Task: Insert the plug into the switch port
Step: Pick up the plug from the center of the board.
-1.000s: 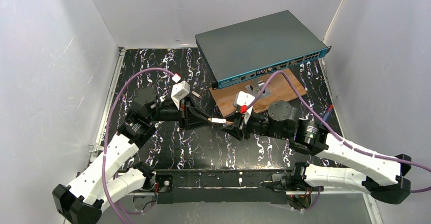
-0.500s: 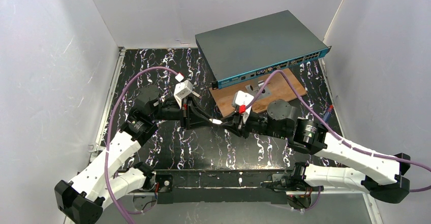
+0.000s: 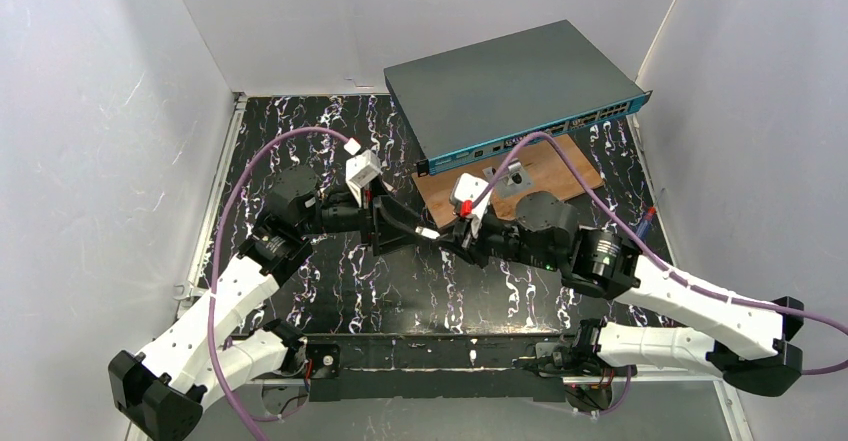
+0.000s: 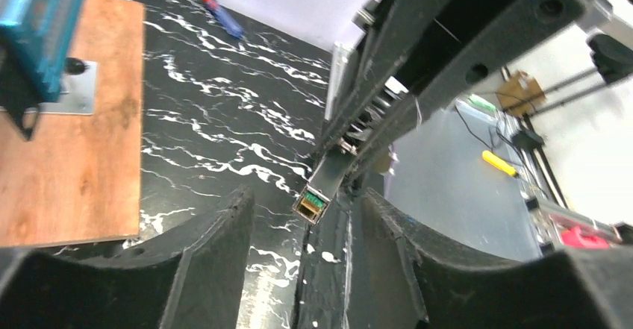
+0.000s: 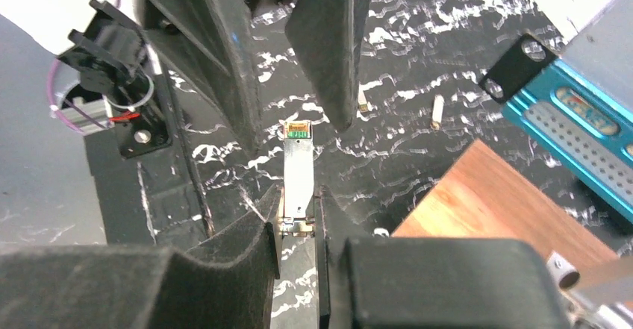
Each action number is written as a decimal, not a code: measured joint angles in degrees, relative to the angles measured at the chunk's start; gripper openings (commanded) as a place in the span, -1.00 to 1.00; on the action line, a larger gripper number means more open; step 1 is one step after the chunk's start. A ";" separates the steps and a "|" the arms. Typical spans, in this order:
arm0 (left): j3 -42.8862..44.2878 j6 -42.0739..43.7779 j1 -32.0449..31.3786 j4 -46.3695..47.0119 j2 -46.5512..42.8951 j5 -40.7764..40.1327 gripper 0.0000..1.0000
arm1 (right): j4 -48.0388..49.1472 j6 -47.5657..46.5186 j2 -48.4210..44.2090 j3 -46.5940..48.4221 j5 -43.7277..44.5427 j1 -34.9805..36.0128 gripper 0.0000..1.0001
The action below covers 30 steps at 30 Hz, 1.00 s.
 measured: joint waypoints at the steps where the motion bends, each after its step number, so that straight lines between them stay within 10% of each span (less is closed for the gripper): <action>1: 0.09 0.17 0.00 -0.37 0.00 -1.66 0.17 | -0.96 0.20 0.61 0.57 0.90 -0.09 -0.97; 15: 13.75 10.36 -0.02 -23.82 3.39 -28.39 0.69 | -12.52 8.76 8.13 4.87 6.95 -9.73 -0.97; 30: 25.88 14.75 -0.02 -33.42 14.38 -30.71 0.73 | -19.32 10.75 2.36 4.76 9.57 -37.42 -0.97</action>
